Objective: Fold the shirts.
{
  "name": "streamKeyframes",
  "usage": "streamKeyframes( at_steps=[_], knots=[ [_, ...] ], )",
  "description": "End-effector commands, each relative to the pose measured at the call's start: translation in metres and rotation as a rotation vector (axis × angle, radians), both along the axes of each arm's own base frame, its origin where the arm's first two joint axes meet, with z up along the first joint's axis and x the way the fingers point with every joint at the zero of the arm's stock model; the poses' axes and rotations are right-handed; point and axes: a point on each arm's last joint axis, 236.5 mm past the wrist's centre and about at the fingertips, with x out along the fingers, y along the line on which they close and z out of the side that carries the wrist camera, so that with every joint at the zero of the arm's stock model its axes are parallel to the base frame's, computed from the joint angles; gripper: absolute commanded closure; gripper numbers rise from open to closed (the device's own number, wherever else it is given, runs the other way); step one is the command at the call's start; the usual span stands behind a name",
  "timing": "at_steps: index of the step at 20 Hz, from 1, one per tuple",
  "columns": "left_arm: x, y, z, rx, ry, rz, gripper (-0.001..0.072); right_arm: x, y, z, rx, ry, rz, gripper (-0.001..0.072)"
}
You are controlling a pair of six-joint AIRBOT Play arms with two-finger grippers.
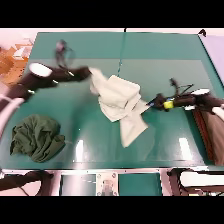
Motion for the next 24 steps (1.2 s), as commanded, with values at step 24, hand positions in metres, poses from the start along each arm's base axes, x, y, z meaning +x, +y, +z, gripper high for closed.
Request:
streamKeyframes(
  at_steps=[24],
  knots=[
    [-0.130,0.083,0.310,0.230,-0.586,0.008,0.0684,-0.003,-0.067,0.446,-0.305,-1.008,-0.271,0.0697]
  ],
)
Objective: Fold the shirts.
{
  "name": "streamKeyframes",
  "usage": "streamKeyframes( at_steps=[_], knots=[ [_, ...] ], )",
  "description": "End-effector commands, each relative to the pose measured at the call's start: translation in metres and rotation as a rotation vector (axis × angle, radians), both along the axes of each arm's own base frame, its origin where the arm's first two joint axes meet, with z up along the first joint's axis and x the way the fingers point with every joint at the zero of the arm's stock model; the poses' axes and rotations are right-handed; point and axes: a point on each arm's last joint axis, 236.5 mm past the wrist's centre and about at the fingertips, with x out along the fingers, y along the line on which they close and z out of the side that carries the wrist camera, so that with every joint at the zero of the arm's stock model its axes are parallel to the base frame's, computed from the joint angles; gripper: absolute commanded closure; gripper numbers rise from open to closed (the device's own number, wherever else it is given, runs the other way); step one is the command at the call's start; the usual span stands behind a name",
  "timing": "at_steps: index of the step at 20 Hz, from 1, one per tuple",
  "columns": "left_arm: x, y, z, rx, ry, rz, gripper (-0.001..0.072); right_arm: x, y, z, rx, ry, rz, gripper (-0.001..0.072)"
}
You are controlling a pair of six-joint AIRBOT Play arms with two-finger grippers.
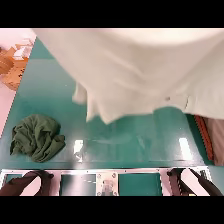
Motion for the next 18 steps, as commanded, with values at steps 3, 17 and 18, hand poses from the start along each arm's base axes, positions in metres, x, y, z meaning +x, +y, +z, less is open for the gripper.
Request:
streamKeyframes(
  at_steps=[3,17,18],
  knots=[
    [0.091,-0.010,-0.242,0.044,0.593,-0.072,0.0684,0.120,0.041,-0.212,0.061,0.425,0.177,0.0697],
    [0.097,-0.055,-0.589,0.113,1.215,-0.080,0.0683,0.141,0.000,-0.443,0.295,1.053,0.214,0.0652],
    [0.096,-0.054,-0.590,0.123,1.212,-0.081,0.0683,0.117,-0.014,-0.446,0.289,1.100,0.175,0.0652]
  ],
)
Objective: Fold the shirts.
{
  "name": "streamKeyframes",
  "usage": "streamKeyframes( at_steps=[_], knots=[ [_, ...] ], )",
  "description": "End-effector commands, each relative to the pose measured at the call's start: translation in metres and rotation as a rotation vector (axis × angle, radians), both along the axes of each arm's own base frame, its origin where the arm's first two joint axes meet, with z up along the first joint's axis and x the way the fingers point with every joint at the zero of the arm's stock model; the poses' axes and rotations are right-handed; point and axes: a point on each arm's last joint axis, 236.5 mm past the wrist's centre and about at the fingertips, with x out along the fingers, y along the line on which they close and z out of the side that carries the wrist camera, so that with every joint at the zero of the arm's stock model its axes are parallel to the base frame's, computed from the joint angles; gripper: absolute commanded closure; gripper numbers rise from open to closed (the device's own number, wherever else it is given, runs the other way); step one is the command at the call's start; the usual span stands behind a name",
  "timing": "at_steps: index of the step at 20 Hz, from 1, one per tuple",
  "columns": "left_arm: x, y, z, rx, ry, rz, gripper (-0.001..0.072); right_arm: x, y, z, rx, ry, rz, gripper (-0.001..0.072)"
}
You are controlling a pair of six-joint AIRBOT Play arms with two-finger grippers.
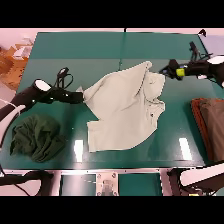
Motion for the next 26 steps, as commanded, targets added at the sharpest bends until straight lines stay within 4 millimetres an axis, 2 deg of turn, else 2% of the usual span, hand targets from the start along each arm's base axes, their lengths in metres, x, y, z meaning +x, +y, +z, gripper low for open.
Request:
streamKeyframes(
  at_steps=[1,2,3,4,5,7,8,10,11,12,13,15,18,19,20,21,22,23,24,26],
  knots=[
    [-0.003,0.002,-0.013,0.022,0.010,-0.018,0.0683,-0.077,-0.039,-0.013,-0.027,0.192,-0.045,0.0652],
    [-0.003,0.002,-0.013,0.023,0.007,-0.023,0.0683,-0.105,-0.044,-0.019,-0.051,0.229,-0.076,0.0651],
    [-0.003,0.002,-0.012,0.024,0.006,-0.024,0.0683,-0.138,-0.042,-0.026,-0.048,0.279,-0.116,0.0619],
    [-0.003,0.002,-0.012,0.023,0.006,-0.024,0.0683,-0.171,-0.030,-0.033,-0.025,0.325,-0.144,0.0523],
    [-0.003,0.001,-0.012,0.021,0.008,-0.025,0.0683,-0.201,-0.015,-0.042,-0.003,0.365,-0.161,0.0436],
    [-0.005,-0.003,-0.004,0.009,0.014,-0.053,0.0681,-0.259,0.024,-0.067,0.035,0.460,-0.162,0.0369],
    [-0.005,-0.006,0.002,0.005,0.013,-0.076,0.0626,-0.284,0.043,-0.080,0.054,0.512,-0.149,0.0307],
    [-0.001,-0.007,0.018,0.023,-0.006,-0.131,0.0626,-0.324,0.086,-0.108,0.107,0.598,-0.105,0.0298],
    [0.001,-0.007,0.026,0.039,-0.019,-0.158,0.0459,-0.334,0.106,-0.119,0.144,0.619,-0.095,0.0286],
    [0.003,-0.006,0.035,0.047,-0.018,-0.167,0.0136,-0.337,0.122,-0.127,0.172,0.615,-0.100,0.0276],
    [0.004,-0.003,0.040,0.068,-0.014,-0.176,0.0166,-0.337,0.135,-0.133,0.183,0.601,-0.106,0.0276],
    [0.007,0.007,0.048,0.130,-0.021,-0.196,0.0178,-0.330,0.152,-0.142,0.155,0.550,-0.095,0.0277],
    [0.017,0.037,0.054,0.273,-0.018,-0.169,0.0178,-0.314,0.164,-0.154,0.118,0.506,-0.123,0.0302],
    [0.021,0.046,0.058,0.310,-0.022,-0.156,0.0177,-0.309,0.165,-0.157,0.097,0.489,-0.111,0.0388],
    [0.024,0.053,0.061,0.342,-0.025,-0.147,0.0177,-0.303,0.167,-0.156,0.080,0.460,-0.072,0.0565],
    [0.026,0.059,0.065,0.356,-0.025,-0.138,0.0177,-0.300,0.171,-0.150,0.073,0.434,-0.020,0.0695],
    [0.028,0.064,0.069,0.354,-0.024,-0.123,0.0177,-0.296,0.169,-0.143,0.052,0.419,0.031,0.0696],
    [0.031,0.071,0.072,0.351,-0.021,-0.099,0.0177,-0.294,0.156,-0.137,0.011,0.435,0.069,0.0696],
    [0.033,0.080,0.073,0.347,-0.019,-0.073,0.0177,-0.291,0.132,-0.133,-0.049,0.472,0.069,0.0697],
    [0.032,0.099,0.072,0.334,0.016,-0.020,0.0177,-0.270,0.050,-0.123,-0.221,0.510,-0.038,0.0697]
  ],
)
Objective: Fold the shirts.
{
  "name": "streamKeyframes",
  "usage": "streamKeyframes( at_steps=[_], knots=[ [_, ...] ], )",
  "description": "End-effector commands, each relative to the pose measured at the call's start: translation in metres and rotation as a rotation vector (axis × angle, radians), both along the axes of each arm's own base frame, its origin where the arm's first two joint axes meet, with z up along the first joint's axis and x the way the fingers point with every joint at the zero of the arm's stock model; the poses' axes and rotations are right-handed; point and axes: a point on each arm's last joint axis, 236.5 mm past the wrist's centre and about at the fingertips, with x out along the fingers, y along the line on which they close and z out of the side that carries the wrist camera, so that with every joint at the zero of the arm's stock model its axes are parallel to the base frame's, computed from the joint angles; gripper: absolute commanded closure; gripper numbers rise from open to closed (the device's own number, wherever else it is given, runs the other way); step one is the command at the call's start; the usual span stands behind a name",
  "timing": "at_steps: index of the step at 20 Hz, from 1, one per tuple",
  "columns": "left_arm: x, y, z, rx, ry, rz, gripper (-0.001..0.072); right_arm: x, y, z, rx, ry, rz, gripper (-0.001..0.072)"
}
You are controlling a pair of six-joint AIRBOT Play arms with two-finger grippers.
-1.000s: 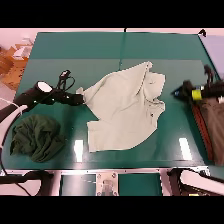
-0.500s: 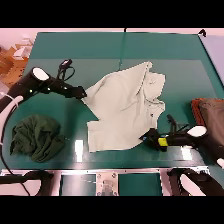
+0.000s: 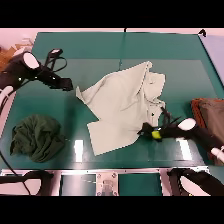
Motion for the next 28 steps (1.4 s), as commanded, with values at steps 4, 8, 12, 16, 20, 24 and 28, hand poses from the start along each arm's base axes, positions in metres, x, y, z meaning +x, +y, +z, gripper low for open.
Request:
streamKeyframes(
  at_steps=[4,8,12,16,20,24,28],
  knots=[
    [-0.008,0.030,-0.006,-0.027,0.079,0.100,0.0177,0.051,-0.222,0.038,-0.393,0.003,-0.256,0.0697],
    [-0.043,-0.020,-0.041,-0.266,0.235,0.127,0.0177,0.056,-0.211,0.014,-0.280,0.042,-0.210,0.0697],
    [-0.111,-0.056,-0.085,-0.443,0.465,0.157,0.0177,0.060,-0.187,-0.004,-0.271,0.069,-0.122,0.0697],
    [-0.116,-0.083,-0.099,-0.598,0.434,0.225,0.0178,0.067,-0.170,-0.003,-0.278,0.042,-0.070,0.0697],
    [-0.118,-0.113,-0.100,-0.575,0.388,0.155,0.0179,0.067,-0.167,-0.003,-0.276,0.043,-0.062,0.0697],
    [-0.124,-0.118,-0.097,-0.584,0.405,0.128,0.0179,0.066,-0.167,-0.003,-0.275,0.045,-0.060,0.0697],
    [-0.110,-0.109,-0.088,-0.555,0.357,0.093,0.0178,0.066,-0.167,-0.003,-0.275,0.045,-0.061,0.0697]
  ],
)
